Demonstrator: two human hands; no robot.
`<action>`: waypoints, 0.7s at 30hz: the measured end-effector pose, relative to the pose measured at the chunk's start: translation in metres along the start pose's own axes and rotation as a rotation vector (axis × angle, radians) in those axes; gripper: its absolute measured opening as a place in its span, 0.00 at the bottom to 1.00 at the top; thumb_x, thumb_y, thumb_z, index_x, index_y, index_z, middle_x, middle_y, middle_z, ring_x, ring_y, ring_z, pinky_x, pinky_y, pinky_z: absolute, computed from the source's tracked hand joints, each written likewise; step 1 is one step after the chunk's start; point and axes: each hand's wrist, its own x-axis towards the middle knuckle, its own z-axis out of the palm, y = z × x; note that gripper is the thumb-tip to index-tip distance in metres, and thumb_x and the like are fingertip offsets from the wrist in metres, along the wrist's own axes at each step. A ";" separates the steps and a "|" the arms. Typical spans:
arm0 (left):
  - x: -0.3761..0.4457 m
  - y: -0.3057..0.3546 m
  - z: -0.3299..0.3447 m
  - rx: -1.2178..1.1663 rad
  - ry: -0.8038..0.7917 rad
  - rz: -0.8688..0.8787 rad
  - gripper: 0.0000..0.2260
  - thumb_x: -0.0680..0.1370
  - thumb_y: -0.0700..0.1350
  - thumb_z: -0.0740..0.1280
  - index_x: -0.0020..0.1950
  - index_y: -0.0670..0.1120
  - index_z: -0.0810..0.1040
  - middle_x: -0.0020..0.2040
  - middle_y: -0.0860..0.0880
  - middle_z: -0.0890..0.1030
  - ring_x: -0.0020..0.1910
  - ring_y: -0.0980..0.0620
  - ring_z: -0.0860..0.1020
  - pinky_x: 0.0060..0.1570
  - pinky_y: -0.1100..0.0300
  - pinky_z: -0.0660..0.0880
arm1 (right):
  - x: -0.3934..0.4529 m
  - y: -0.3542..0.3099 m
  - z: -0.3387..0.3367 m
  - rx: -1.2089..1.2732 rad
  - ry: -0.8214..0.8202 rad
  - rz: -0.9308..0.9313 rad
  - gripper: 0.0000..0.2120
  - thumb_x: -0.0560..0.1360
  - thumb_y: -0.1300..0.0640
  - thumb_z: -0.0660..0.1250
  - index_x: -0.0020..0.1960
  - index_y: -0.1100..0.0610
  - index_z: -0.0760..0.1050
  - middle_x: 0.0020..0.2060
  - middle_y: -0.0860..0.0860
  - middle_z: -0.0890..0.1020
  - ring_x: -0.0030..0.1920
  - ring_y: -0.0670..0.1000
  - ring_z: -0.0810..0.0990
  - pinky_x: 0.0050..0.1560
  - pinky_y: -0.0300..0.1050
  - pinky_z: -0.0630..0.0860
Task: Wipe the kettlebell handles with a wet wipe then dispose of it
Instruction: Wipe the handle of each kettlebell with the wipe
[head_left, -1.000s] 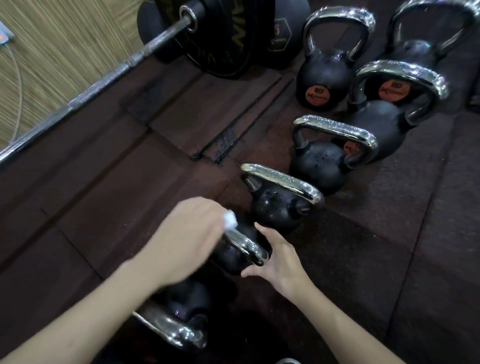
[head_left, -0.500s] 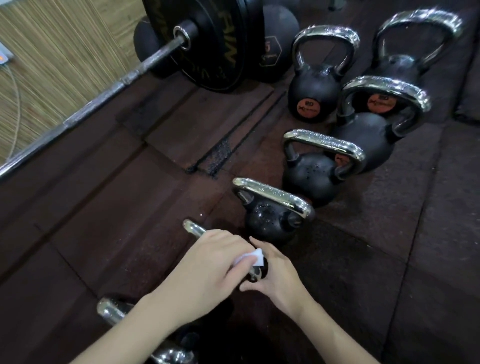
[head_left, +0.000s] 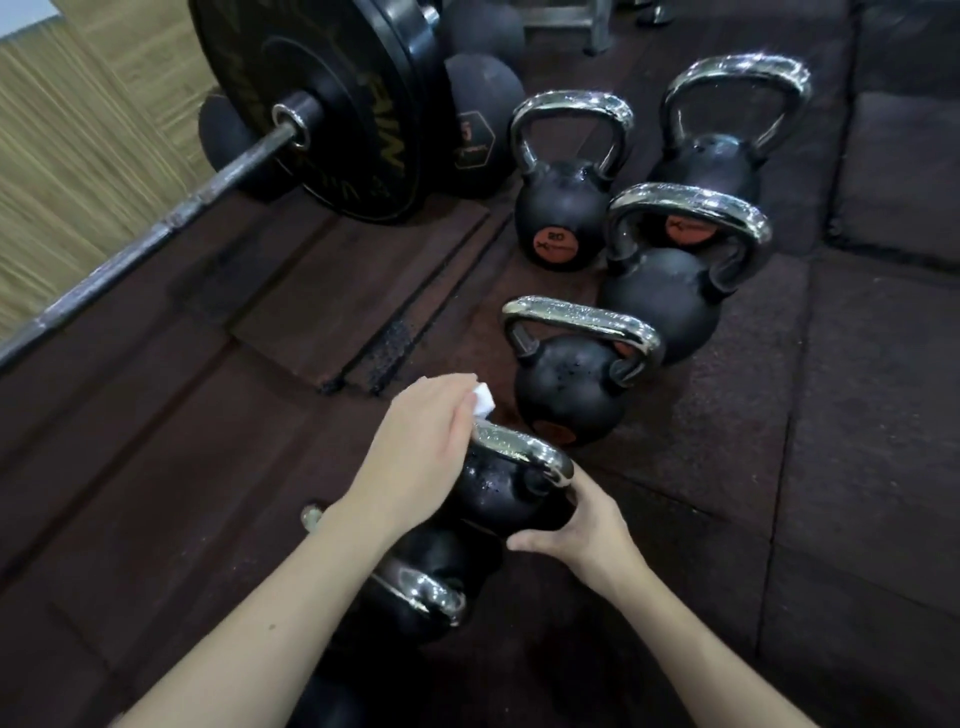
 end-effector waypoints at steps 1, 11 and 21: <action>0.000 0.002 0.002 0.039 -0.027 0.039 0.12 0.87 0.39 0.58 0.50 0.46 0.80 0.46 0.49 0.83 0.49 0.48 0.79 0.62 0.48 0.74 | 0.002 -0.001 0.003 0.002 0.009 -0.004 0.53 0.52 0.49 0.90 0.74 0.46 0.73 0.65 0.41 0.82 0.66 0.37 0.78 0.71 0.43 0.74; -0.035 0.043 0.026 0.267 -0.260 0.492 0.18 0.82 0.47 0.60 0.67 0.44 0.82 0.72 0.46 0.79 0.75 0.44 0.73 0.76 0.45 0.66 | 0.000 -0.019 0.000 -0.112 -0.033 -0.146 0.13 0.84 0.60 0.64 0.66 0.56 0.81 0.54 0.49 0.85 0.62 0.49 0.84 0.50 0.30 0.79; -0.013 -0.026 -0.024 0.035 -0.128 -0.180 0.16 0.89 0.52 0.53 0.65 0.57 0.79 0.62 0.61 0.81 0.64 0.57 0.77 0.70 0.52 0.71 | 0.018 -0.001 0.002 -0.092 -0.070 -0.017 0.48 0.54 0.44 0.89 0.69 0.45 0.70 0.63 0.41 0.82 0.66 0.42 0.78 0.71 0.45 0.73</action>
